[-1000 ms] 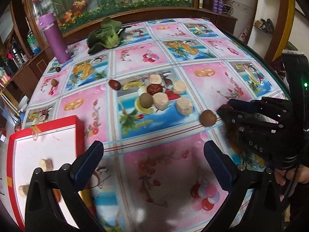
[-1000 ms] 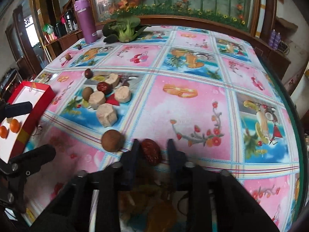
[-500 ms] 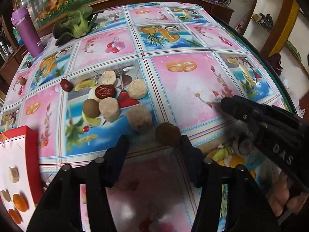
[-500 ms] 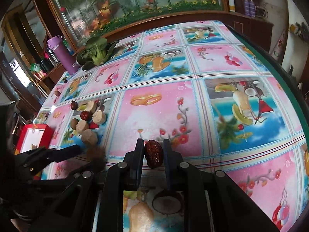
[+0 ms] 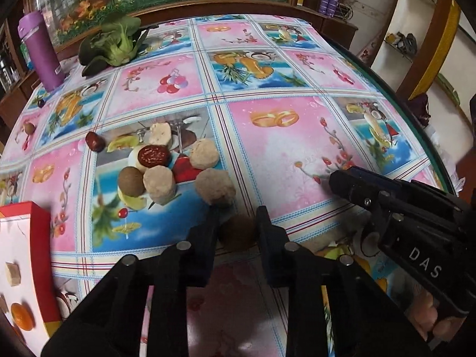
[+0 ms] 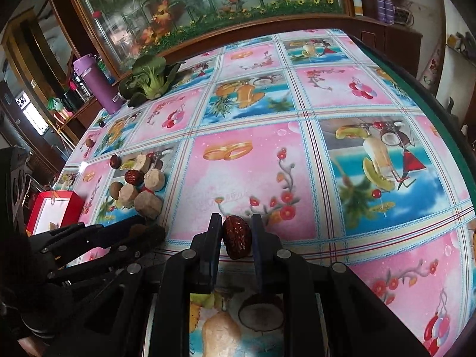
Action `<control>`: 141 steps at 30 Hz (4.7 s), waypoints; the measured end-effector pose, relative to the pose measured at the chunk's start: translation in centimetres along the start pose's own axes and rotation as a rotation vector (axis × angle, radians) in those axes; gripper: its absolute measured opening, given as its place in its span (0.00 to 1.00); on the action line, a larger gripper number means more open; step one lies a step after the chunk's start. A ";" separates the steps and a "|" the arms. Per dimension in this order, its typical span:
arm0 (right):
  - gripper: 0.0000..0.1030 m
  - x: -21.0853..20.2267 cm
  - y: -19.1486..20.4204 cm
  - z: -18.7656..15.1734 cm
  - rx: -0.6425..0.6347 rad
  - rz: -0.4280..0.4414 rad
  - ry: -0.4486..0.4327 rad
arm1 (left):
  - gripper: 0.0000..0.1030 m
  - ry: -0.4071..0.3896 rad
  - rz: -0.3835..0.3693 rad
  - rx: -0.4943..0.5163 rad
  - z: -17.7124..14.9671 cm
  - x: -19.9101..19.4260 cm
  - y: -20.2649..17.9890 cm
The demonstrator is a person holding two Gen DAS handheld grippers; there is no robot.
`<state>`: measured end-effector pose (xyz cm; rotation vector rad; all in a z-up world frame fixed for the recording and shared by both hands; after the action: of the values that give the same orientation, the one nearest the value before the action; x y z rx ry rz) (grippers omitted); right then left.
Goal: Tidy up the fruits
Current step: 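Grasp a red date with the right tool while the left tool grasps a brown round fruit, then carry the brown fruit and red date into the tray and open both tools, then reach the right tool to a red date beside the purple bottle and grasp it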
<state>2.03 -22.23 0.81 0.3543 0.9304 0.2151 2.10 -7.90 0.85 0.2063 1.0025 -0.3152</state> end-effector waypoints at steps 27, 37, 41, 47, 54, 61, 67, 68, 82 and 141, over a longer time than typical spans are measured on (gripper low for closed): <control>0.17 1.5 22.6 -5.4 -0.200 0.398 0.112 | 0.26 -0.171 0.422 -0.307 -14.5 -18.0 18.2; 0.17 4.1 28.3 -8.0 -0.242 0.426 0.198 | 0.26 -0.168 0.446 -0.392 -18.2 -18.8 21.9; 0.17 4.4 29.3 -9.2 -0.274 0.406 0.202 | 0.26 -0.149 0.452 -0.408 -19.3 -18.4 22.8; 0.17 4.4 29.8 -10.4 -0.302 0.385 0.211 | 0.26 -0.136 0.438 -0.421 -20.5 -18.0 23.0; 0.17 4.4 31.3 -12.3 -0.362 0.377 0.208 | 0.27 -0.115 0.413 -0.407 -21.2 -17.2 22.6; 0.18 4.6 32.4 -13.1 -0.402 0.363 0.188 | 0.27 -0.095 0.430 -0.425 -21.7 -16.9 23.0; 0.18 4.5 32.4 -13.1 -0.396 0.359 0.195 | 0.41 -0.071 0.438 -0.439 -22.1 -16.7 23.4; 0.22 4.3 32.4 -13.0 -0.391 0.362 0.198 | 0.46 -0.074 0.441 -0.439 -22.1 -16.9 23.4; 0.34 -5.5 30.6 -1.4 -0.315 0.385 0.016 | 0.62 -0.259 0.498 -0.252 -14.7 -29.1 22.5; 0.17 26.0 32.9 15.5 -0.160 0.169 0.306 | 0.71 0.002 0.191 -0.052 3.3 0.7 36.9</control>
<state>28.82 13.53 2.69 0.2549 1.1773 0.5062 18.12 25.50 2.90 0.2537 0.9831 -0.1147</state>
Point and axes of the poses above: each gripper's, at about its wrist camera, not at the fingertips, and x roughly the way its jaws point, y to its left, z to its top, the point moved 1 cm from there along x, roughly the way its jaws point, and after that the axes turned 10 degrees about x, right-handed, at the moved point
